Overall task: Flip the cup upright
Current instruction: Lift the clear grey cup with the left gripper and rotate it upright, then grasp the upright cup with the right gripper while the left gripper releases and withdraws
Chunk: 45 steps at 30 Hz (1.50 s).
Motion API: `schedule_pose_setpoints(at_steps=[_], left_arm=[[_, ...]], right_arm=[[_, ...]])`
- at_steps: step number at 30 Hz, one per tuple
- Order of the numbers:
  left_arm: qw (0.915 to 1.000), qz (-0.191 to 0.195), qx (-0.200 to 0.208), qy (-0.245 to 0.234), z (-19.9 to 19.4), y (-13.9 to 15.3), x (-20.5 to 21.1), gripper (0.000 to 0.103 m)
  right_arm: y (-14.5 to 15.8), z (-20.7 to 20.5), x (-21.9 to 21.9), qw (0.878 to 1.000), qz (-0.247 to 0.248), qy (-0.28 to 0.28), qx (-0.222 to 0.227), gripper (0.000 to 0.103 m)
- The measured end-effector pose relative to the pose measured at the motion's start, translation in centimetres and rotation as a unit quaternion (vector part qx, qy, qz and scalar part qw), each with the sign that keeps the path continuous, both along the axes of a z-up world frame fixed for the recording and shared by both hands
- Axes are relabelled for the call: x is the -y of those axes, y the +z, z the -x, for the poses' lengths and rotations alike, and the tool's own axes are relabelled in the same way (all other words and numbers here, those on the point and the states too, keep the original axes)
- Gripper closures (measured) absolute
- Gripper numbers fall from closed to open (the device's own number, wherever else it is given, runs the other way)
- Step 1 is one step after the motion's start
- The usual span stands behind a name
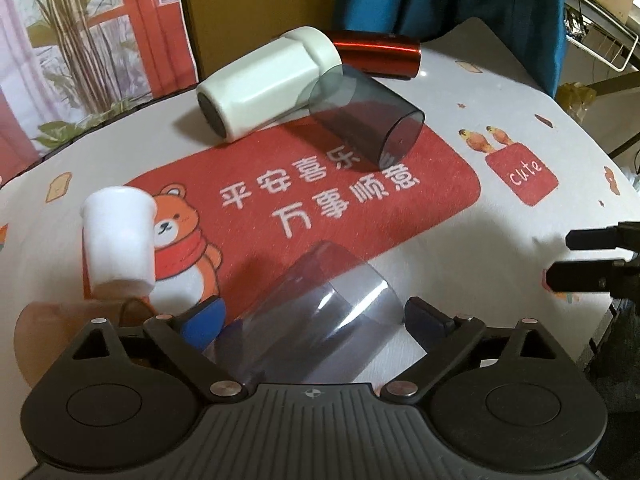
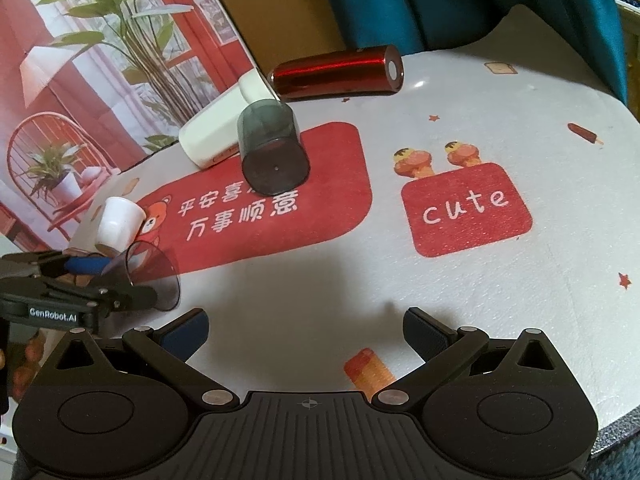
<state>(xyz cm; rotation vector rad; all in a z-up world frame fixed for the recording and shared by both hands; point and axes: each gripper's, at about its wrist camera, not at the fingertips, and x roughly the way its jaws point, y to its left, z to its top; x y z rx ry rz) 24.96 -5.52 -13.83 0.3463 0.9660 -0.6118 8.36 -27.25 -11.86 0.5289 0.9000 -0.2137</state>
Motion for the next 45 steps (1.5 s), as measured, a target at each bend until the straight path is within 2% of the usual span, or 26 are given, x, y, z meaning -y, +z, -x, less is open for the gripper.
schedule_pose_setpoints(at_steps=[6, 10, 14, 18, 23, 27, 31, 33, 36, 39, 42, 45], left_arm=[[0.9999, -0.003, -0.007, 0.014, 0.7, 0.0, -1.0, 0.006], [0.9991, 0.013, -0.005, 0.041, 1.0, 0.4, -1.9, 0.018], [0.9938, 0.048, -0.029, 0.096, 0.8, 0.9, -3.1, 0.027], [0.9837, 0.075, -0.051, 0.155, 1.4, 1.0, -3.8, 0.031], [0.9614, 0.128, -0.095, 0.224, 2.9, 0.5, -3.4, 0.032], [0.9526, 0.144, -0.108, 0.245, 4.3, 0.3, -1.9, 0.036], [0.9412, 0.178, -0.149, 0.246, 5.5, -0.3, -0.7, 0.041], [0.9431, 0.184, -0.156, 0.229, 6.4, -0.6, 0.1, 0.041], [0.9499, 0.180, -0.144, 0.211, 7.2, -0.5, 0.8, 0.041], [0.9502, 0.184, -0.123, 0.219, 7.7, 0.3, -0.1, 0.039], [0.9503, 0.189, -0.090, 0.230, 8.0, 1.7, -1.6, 0.030], [0.9508, 0.183, -0.041, 0.246, 8.5, 3.6, -3.3, 0.018]], right_arm=[[0.1, 0.2, -0.2, 1.000, -0.003, 0.003, 0.003, 0.000], [0.3, 0.4, -0.3, 1.000, -0.004, 0.002, 0.008, 0.000], [0.6, 0.7, -0.2, 1.000, -0.005, -0.001, 0.013, 0.000], [1.0, 1.1, 0.1, 1.000, -0.006, -0.006, 0.021, 0.000], [1.3, 1.9, 0.7, 0.999, -0.007, -0.019, 0.025, 0.000], [1.7, 2.8, 1.0, 0.999, -0.002, -0.024, 0.027, 0.000], [2.1, 3.9, 1.2, 0.999, 0.010, -0.027, 0.023, 0.000], [2.1, 4.5, 1.3, 0.999, 0.011, -0.030, 0.019, 0.000], [2.2, 5.2, 1.5, 0.999, 0.007, -0.036, 0.016, 0.000], [2.8, 5.3, 1.4, 0.999, 0.017, -0.029, 0.019, 0.000], [3.4, 4.8, 0.8, 0.999, 0.029, -0.011, 0.022, 0.000], [3.7, 3.5, 0.0, 0.999, 0.023, 0.017, 0.023, 0.000]])
